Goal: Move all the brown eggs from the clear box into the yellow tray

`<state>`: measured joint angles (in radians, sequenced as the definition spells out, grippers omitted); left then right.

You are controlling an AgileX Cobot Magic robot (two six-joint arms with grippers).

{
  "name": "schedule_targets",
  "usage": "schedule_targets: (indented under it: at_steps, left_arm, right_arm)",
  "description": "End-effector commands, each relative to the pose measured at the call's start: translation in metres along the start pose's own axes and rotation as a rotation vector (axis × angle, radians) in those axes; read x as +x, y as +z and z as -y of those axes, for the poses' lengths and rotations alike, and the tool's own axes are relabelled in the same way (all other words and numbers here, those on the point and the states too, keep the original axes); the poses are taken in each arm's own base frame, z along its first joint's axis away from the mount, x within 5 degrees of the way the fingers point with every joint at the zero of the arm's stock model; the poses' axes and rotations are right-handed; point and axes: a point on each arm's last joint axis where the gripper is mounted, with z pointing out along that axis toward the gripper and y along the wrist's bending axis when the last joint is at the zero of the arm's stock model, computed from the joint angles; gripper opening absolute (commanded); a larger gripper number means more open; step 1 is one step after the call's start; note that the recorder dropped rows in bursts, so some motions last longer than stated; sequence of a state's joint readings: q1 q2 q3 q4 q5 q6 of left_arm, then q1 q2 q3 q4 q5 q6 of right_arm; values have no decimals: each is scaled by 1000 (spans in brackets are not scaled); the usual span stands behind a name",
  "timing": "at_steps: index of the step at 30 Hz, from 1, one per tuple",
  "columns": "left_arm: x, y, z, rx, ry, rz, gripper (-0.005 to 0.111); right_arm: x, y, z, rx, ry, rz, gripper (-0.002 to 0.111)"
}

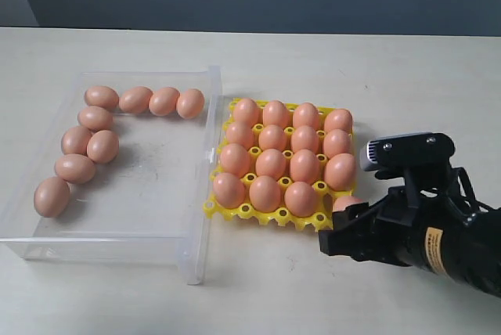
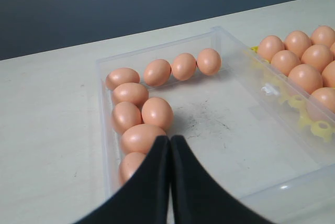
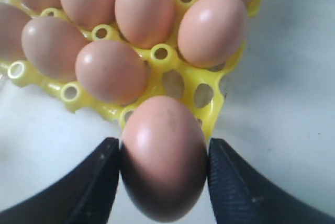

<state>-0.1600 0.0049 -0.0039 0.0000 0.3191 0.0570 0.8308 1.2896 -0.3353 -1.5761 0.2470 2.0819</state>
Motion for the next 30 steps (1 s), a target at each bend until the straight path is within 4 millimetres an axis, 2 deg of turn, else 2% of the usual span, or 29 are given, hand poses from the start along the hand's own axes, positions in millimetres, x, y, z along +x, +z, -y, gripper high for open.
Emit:
schedule_targets:
  at_steps: [1,9,14,22,25,27,30]
  left_arm:
    - [0,0,0,1,-2,11,0]
    - [0,0,0,1,-2,11,0]
    - [0,0,0,1,-2,11,0]
    - [0,0,0,1,-2,11,0]
    - [0,0,0,1,-2,11,0]
    - [0,0,0,1,-2,11,0]
    - [0,0,0,1,-2,11,0]
  right_arm:
    - [-7,-2,10,100,-4,77,-1]
    - [-11,-2,8,84,-130,113,-1]
    - [-23,-8,-1,28,-84,145,-1]
    - [-50,-33,-45,-350,17,112,-1]
    - [-62,-44,-54,-431,37,136,-1]
    - [-73,-50,-52,-395,53,201,-1]
    - [-88,-58,-37,-245,95,337,-1]
